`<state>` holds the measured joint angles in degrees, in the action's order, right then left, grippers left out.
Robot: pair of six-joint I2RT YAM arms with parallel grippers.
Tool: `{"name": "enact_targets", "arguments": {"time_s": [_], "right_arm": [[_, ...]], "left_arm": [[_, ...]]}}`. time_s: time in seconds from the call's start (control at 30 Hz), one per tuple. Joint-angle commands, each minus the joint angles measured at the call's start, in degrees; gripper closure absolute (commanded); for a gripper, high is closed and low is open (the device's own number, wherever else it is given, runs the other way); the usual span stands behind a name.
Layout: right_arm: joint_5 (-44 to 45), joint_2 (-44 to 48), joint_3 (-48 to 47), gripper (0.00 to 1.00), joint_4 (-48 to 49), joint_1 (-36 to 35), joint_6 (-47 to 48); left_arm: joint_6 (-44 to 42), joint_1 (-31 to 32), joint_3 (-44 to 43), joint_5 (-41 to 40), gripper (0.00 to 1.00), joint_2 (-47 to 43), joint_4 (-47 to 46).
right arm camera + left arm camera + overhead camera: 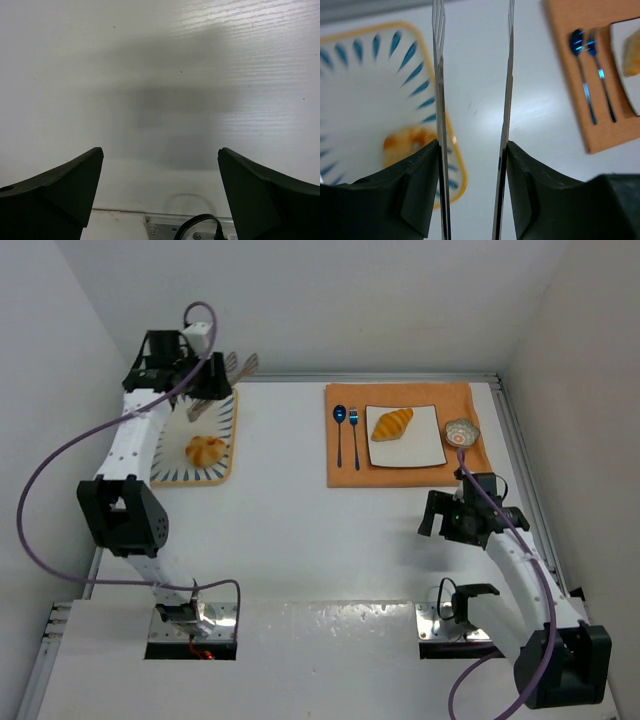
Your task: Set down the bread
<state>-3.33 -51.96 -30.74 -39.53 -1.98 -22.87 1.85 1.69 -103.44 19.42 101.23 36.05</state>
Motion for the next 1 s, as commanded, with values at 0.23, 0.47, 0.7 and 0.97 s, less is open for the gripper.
{"name": "enact_targets", "arguments": {"time_s": [0.23,0.47,0.7,0.97], "right_arm": [[-2.3,-2.7,-1.4,0.03,2.9,-2.2,-0.2],[-1.1,-1.6,0.1,0.03,2.9,-3.3,-0.9],[-1.1,-2.0,-0.6,0.03,2.3,-3.7,-0.9],[-0.2,-0.5,-0.6,0.03,1.7,-3.7,-1.2]], "left_arm": [[-1.9,-19.3,21.6,4.5,0.43,-9.6,0.7],[-1.8,-24.0,26.9,5.5,0.43,-9.6,0.7],[-0.7,-25.2,28.3,6.1,0.43,-7.5,-1.0],[0.4,-25.8,30.7,2.4,0.41,-8.0,-3.0]]}}
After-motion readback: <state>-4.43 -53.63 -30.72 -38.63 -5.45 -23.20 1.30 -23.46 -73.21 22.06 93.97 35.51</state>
